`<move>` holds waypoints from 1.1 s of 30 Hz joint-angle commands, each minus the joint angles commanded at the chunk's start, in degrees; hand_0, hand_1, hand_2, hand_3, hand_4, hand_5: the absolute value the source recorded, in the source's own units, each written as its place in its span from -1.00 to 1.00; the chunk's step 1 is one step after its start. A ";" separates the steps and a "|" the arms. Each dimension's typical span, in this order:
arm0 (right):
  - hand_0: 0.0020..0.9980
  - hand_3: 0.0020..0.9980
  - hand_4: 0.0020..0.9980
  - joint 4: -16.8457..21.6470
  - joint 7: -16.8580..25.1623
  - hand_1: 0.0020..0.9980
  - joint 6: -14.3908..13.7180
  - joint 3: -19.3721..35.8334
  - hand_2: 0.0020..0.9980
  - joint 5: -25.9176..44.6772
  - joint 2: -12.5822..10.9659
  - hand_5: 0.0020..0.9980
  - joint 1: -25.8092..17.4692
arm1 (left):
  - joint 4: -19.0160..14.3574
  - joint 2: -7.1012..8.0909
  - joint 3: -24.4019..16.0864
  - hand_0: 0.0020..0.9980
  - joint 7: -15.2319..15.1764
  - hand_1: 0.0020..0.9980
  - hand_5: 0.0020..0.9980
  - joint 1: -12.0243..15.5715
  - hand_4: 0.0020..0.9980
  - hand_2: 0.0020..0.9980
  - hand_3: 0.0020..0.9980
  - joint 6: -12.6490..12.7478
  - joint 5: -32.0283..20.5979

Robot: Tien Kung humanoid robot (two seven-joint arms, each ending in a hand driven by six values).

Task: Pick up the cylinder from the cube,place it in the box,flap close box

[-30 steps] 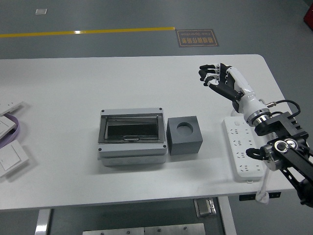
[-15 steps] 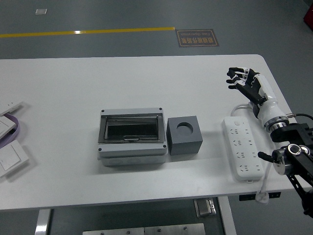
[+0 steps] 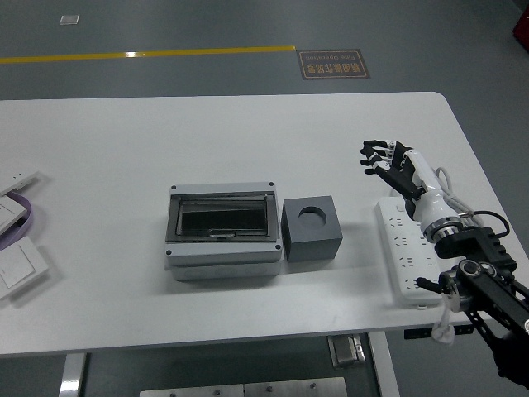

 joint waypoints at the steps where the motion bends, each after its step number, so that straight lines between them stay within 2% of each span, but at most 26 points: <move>1: 0.26 0.27 0.30 0.06 -0.09 0.25 -0.02 0.49 0.33 -0.29 -0.02 -0.20 0.33 | 0.09 -0.14 -0.65 0.20 -0.45 0.10 -0.47 0.25 0.44 0.14 0.23 0.03 -0.65; 8: 0.27 0.27 0.31 0.31 -0.35 0.26 -0.02 1.74 0.34 -0.93 -0.69 -0.20 1.44 | 0.27 0.02 -2.63 0.20 -1.86 0.10 -0.47 0.36 0.45 0.14 0.24 -0.09 -2.01; 15: 0.28 0.27 0.31 -0.79 0.93 0.26 0.75 1.89 0.36 0.97 -0.76 -0.21 1.80 | 0.11 0.38 -3.24 0.20 -1.94 0.10 -0.46 0.20 0.45 0.14 0.24 -0.37 -1.62; 22: 0.27 0.27 0.31 -2.18 3.87 0.26 3.46 1.53 0.36 5.53 0.17 -0.21 2.73 | 0.21 0.97 -0.67 0.20 0.79 0.10 -0.46 0.60 0.45 0.14 0.23 -3.06 -3.80; 23: 0.36 0.29 0.33 -2.24 4.13 0.28 3.69 1.25 0.36 6.08 0.11 -0.29 2.97 | 0.18 0.94 -0.49 0.20 1.00 0.10 -0.47 0.66 0.45 0.14 0.23 -3.23 -3.89; 24: 0.36 0.29 0.33 -2.27 4.29 0.28 3.79 1.03 0.36 6.46 0.05 -0.29 3.16 | 0.16 0.89 -0.38 0.20 1.08 0.10 -0.47 0.69 0.45 0.14 0.23 -3.29 -3.94; 28: 0.36 0.29 0.33 -2.50 4.34 0.28 2.97 -0.22 0.36 7.25 -0.19 -0.29 4.11 | -0.02 0.40 0.19 0.20 1.19 0.10 -0.47 0.56 0.45 0.14 0.23 -3.42 -4.02; 29: 0.49 0.31 0.43 -2.59 4.27 0.32 2.69 -0.59 0.35 7.25 -0.18 -0.47 4.38 | -0.09 0.34 0.33 0.21 1.36 0.12 -0.47 0.48 0.45 0.16 0.24 -3.70 -4.06; 33: 0.49 0.31 0.43 -2.74 4.23 0.32 2.21 -1.94 0.35 7.07 0.05 -0.47 5.36 | -0.14 0.56 1.88 0.21 3.79 0.12 -0.47 0.39 0.45 0.16 0.24 -6.83 -5.81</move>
